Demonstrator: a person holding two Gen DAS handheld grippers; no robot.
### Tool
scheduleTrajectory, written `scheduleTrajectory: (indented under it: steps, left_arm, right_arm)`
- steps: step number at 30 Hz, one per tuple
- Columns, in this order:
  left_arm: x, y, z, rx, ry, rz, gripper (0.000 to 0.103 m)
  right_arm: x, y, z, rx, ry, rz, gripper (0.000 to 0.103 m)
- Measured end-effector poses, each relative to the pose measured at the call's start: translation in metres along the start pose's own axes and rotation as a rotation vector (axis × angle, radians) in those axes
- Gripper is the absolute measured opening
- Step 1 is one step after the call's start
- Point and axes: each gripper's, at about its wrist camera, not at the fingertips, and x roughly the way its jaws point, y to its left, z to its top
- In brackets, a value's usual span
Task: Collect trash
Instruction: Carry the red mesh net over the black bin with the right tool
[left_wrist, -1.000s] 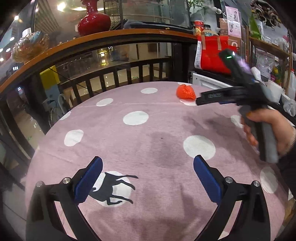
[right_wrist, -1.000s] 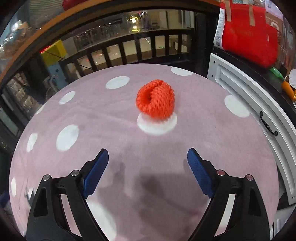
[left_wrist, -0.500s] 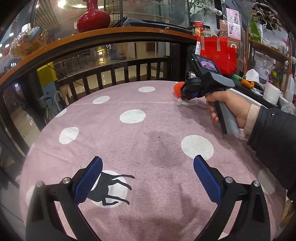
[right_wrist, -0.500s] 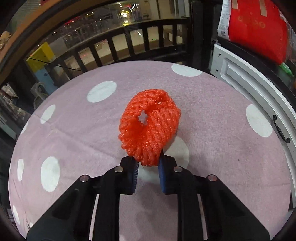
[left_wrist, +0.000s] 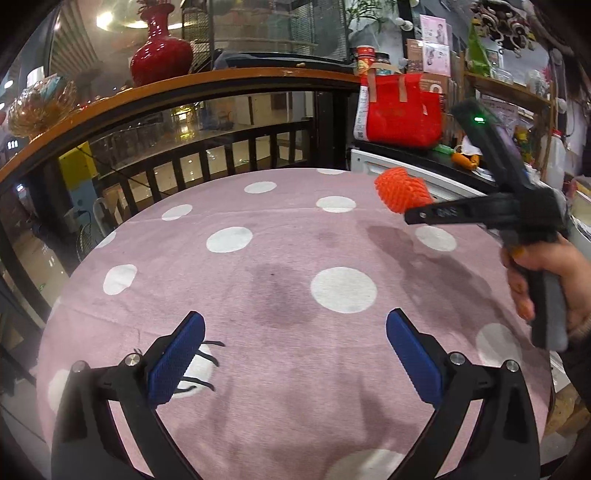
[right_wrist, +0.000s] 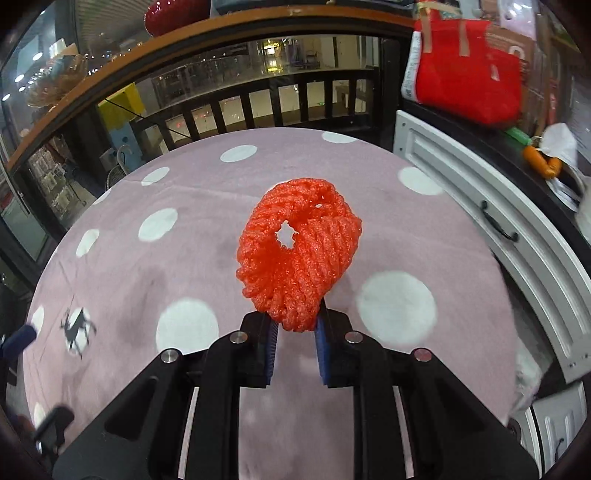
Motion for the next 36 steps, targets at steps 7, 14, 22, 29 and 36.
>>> scheduleTrajectory:
  steps: [7,14,22,29,36]
  left_arm:
    - [-0.018,-0.035,-0.005,0.03,-0.013,-0.058,0.097]
    - [-0.035,-0.069,-0.012,0.067,-0.024,-0.107,0.097]
    - [-0.052,-0.108,-0.02,0.105,-0.038,-0.165,0.097]
    - [-0.061,-0.142,-0.027,0.134,-0.032,-0.21,0.097]
    - [-0.068,-0.173,-0.034,0.178,-0.026,-0.252,0.097]
  right_arm:
    - [-0.066,-0.027,-0.056,0.022,-0.056,-0.055,0.019]
    - [-0.109,-0.058,-0.107,0.083,-0.09,-0.119,0.019]
    - [-0.14,-0.086,-0.162,0.132,-0.097,-0.2,0.019]
    - [-0.152,-0.124,-0.205,0.202,-0.055,-0.252,0.019]
    - [-0.141,-0.155,-0.238,0.269,0.011,-0.262,0.019]
